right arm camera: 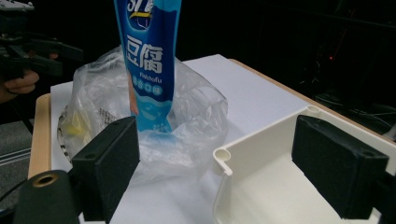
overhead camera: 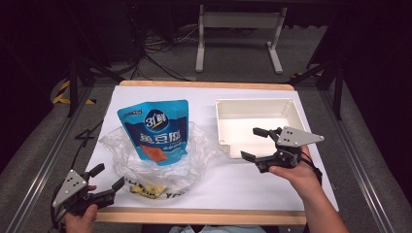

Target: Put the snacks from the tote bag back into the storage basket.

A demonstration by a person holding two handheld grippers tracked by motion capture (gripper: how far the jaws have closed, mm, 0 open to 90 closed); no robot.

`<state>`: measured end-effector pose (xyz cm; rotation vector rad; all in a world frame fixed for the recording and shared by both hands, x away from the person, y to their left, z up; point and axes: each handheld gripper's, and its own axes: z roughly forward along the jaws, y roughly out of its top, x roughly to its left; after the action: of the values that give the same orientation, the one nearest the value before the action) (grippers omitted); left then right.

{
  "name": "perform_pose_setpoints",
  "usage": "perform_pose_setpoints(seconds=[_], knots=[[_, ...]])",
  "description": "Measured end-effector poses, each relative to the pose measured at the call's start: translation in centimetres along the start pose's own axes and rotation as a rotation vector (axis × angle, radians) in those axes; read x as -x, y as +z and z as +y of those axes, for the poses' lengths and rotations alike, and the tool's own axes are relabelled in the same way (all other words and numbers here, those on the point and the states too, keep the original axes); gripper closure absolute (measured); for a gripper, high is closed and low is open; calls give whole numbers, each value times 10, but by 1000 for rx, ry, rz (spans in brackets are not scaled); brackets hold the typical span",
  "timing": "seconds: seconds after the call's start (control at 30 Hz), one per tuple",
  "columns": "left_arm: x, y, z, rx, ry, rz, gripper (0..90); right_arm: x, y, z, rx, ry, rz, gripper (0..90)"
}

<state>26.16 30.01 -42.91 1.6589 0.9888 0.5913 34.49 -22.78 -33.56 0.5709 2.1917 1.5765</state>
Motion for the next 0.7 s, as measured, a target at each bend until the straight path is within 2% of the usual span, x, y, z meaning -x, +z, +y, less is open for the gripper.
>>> perform_pose_setpoints(seconds=[0.3,0.57,0.7], knots=[[1,-2,-1,-4,7,2,155,-1,19,9,17,-9,56,177],[0,-11,-4,0,-9,20,155,-2,43,23,28,-48,114,208],[1,-11,-4,1,-7,23,155,-3,52,28,31,-57,126,207]])
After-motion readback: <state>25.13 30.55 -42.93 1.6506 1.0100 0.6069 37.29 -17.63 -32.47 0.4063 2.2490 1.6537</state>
